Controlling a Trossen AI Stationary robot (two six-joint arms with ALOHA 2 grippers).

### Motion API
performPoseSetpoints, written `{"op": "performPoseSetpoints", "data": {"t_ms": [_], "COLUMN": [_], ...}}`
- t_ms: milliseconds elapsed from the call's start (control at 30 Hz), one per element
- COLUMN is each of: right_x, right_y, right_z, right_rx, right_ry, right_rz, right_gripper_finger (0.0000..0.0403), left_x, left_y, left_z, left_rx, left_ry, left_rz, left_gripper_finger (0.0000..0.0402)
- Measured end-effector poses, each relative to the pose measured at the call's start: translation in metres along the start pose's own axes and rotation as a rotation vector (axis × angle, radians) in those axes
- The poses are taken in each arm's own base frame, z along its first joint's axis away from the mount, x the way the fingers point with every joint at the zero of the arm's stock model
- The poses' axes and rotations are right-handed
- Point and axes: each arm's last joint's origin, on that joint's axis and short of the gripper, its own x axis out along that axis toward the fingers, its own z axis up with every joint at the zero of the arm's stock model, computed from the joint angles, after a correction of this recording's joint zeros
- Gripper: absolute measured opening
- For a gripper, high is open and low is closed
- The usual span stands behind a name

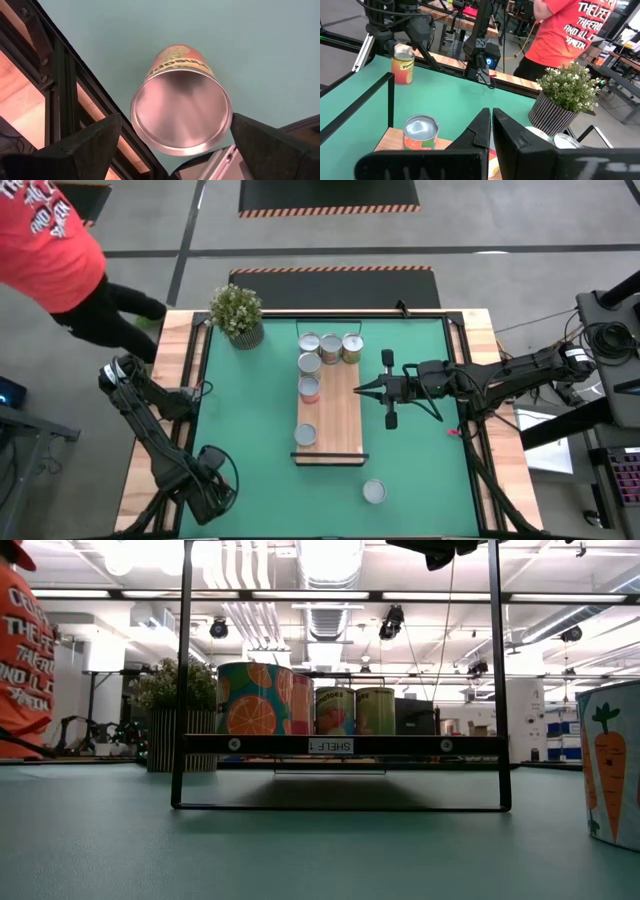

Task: Pick and place cans onto a shelf
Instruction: Put the canned pineapples on the shelf

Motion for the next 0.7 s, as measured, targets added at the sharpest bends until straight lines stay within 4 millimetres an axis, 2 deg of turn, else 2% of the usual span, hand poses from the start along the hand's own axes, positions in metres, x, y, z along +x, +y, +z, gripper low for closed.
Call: {"op": "performPoseSetpoints", "data": {"t_ms": [400,700], "right_x": [0.000,0.000], "right_y": [0.000,0.000], "right_z": [0.000,0.000], "right_rx": [0.000,0.000], "right_ry": [0.001,0.001], "right_rz": [0.000,0.000], "right_gripper_finger": [0.0009,0.0009], "left_x": [0.015,0.015], "left_y": [-0.003,-0.002], "left_z": [0.001,0.001], "left_rx": [0.010,0.017], "left_ry": [0.022,0.042], "left_rz": [-0.038,-0.025], "left_gripper_finger": [0.0350,0.0299]}}
